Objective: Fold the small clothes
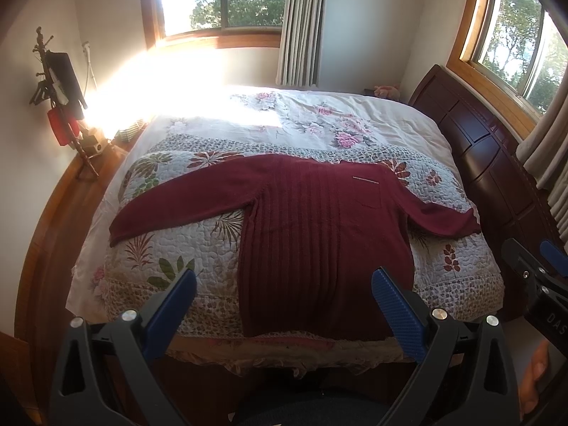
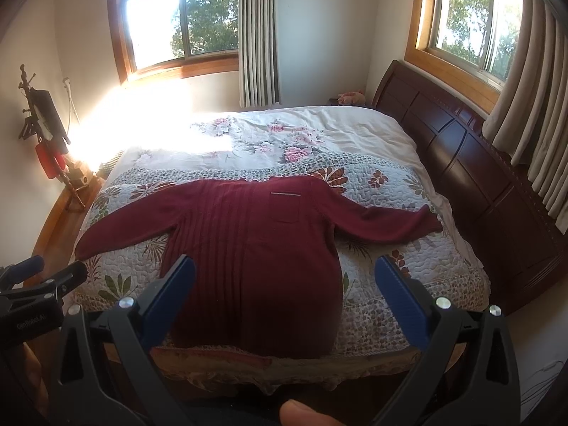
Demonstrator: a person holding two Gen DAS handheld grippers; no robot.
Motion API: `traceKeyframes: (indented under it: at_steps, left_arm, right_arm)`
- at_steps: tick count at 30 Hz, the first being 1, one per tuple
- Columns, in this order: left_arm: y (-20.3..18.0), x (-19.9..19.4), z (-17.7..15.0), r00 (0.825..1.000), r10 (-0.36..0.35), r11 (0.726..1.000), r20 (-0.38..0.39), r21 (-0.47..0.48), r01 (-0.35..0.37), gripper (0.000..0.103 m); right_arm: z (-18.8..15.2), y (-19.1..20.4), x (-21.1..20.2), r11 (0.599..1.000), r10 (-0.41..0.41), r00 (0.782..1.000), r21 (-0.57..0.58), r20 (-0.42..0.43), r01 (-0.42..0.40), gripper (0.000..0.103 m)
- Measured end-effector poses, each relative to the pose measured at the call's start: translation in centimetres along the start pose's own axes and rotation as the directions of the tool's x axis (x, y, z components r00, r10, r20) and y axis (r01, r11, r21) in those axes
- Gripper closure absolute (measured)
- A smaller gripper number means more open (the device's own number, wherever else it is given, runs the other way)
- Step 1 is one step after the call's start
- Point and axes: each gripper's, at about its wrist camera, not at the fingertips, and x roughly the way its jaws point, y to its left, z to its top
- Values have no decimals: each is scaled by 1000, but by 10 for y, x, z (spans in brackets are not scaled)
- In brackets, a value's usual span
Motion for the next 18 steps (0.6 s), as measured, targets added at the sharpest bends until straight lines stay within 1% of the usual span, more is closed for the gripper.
traceKeyframes:
  at_steps: [18]
  left_arm:
    - [9,12,8,1000,-4,1000,-10,-10,4,4]
  right_arm:
    - [7,5,11,1000,-6,1000,-5,-18,5,3]
